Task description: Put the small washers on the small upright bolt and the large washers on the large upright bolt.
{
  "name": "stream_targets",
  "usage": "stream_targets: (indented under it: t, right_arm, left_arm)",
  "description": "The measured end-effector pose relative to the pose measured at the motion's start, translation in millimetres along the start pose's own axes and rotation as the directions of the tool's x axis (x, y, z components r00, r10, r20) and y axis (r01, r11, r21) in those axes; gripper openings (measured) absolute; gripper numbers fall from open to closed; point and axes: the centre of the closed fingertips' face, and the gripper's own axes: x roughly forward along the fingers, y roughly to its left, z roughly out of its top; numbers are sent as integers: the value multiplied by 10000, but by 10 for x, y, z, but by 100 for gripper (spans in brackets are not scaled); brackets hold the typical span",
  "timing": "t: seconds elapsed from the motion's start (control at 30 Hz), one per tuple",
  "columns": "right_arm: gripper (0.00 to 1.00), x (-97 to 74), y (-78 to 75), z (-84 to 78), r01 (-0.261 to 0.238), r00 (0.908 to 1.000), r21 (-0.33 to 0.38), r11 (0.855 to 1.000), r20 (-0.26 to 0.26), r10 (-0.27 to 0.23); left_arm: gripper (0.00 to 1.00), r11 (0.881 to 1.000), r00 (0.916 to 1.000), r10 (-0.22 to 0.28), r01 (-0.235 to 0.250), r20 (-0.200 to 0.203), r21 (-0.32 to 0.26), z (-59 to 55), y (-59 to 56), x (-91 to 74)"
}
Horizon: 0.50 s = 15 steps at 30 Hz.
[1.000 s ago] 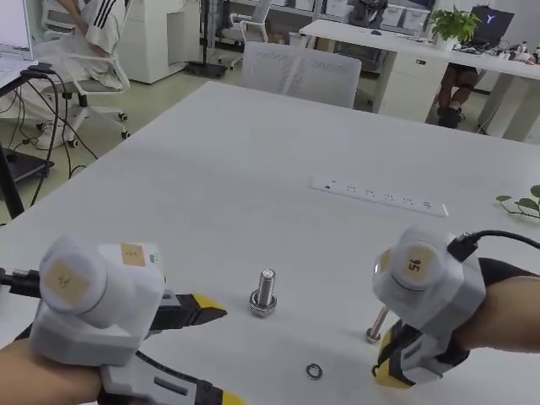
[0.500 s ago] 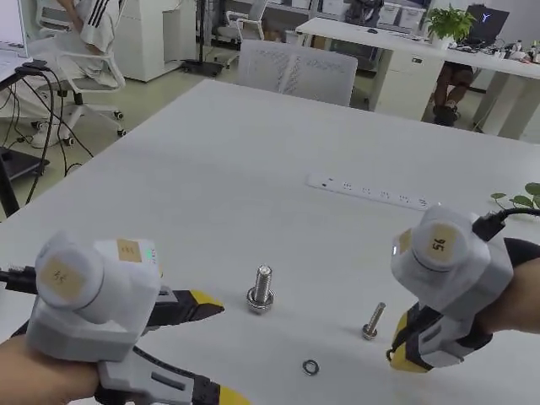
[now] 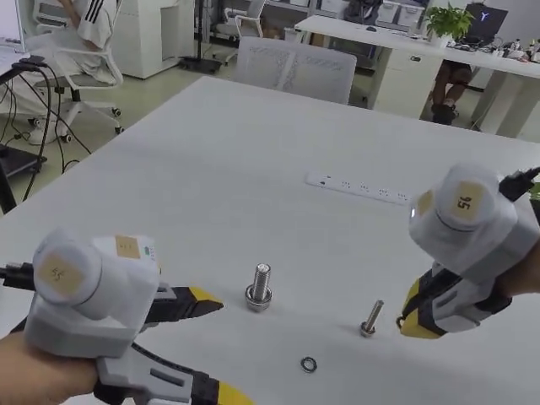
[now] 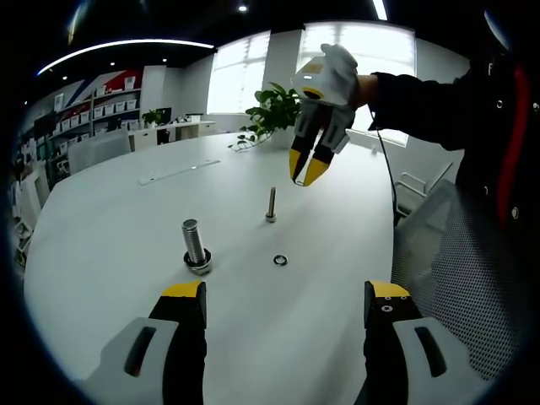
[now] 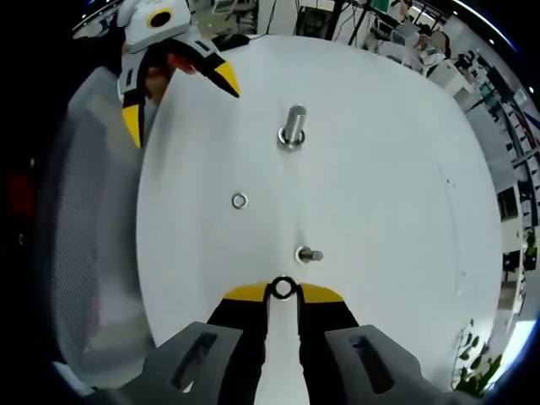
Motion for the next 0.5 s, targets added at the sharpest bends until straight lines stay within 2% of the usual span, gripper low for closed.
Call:
stream_targets:
  t: [0.33, 0.5]
  right_arm:
    - [14, -72, -153, 137, 334, 9993, -215, 9992, 176, -330]
    - [14, -38, -190, 171, 354, 9992, -324, 9988, 181, -349]
  left_arm:
    - [76, 10000, 10000, 12, -12, -7, -16, -6, 7, -4]
    - [76, 10000, 10000, 44, -44, 20, -62, -7, 16, -12]
